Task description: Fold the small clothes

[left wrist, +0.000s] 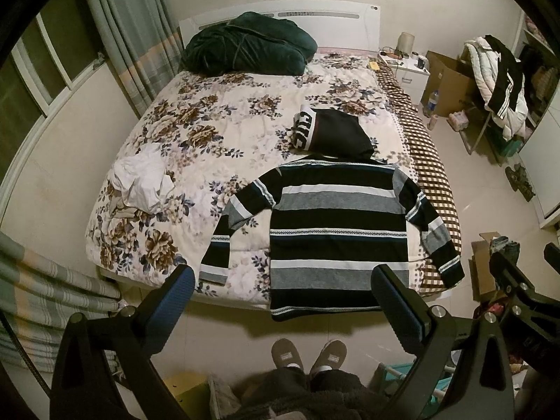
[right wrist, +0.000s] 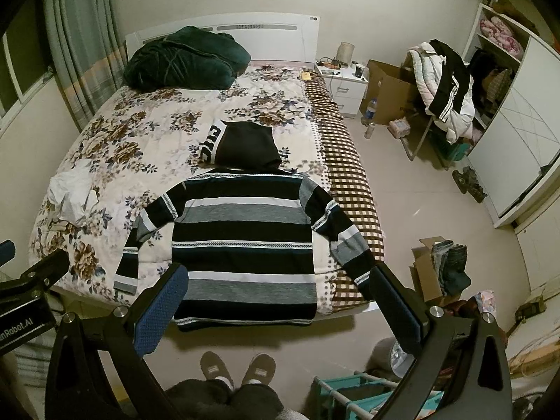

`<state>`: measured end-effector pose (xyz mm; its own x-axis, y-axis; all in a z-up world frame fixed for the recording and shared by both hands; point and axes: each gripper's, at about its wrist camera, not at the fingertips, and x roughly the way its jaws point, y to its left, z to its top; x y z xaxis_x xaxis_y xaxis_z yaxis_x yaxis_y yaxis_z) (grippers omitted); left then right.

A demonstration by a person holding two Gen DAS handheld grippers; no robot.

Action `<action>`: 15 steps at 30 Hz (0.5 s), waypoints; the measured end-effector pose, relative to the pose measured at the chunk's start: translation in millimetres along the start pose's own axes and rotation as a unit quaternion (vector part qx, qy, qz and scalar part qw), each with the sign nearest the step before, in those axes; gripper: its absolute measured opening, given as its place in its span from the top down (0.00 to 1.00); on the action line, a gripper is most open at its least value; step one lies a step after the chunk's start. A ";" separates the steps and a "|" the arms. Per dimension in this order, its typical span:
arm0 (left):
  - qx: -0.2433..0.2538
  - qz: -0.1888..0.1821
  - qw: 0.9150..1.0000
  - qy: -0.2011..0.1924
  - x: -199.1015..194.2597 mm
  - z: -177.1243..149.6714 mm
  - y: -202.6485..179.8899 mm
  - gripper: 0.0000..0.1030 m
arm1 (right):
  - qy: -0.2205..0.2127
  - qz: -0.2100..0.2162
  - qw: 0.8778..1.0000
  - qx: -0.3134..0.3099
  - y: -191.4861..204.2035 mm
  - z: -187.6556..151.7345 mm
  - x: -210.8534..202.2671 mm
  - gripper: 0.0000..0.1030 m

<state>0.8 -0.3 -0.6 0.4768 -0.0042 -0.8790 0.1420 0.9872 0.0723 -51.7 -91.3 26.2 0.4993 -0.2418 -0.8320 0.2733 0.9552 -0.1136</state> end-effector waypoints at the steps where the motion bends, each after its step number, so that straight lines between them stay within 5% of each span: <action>1: 0.000 0.000 1.000 0.000 0.0 0.0 0.0 0.00 | 0.000 0.000 1.000 0.000 0.6 0.1 -0.1 0.00; 15: 0.000 0.001 1.000 -0.002 -0.1 -0.1 0.0 0.00 | 0.001 0.001 1.000 0.001 2.3 1.7 -0.4 0.00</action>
<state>0.7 -0.3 -0.6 0.4813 -0.0034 -0.8766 0.1412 0.9872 0.0736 -49.8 -89.3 27.3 0.4990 -0.2394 -0.8329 0.2745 0.9553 -0.1102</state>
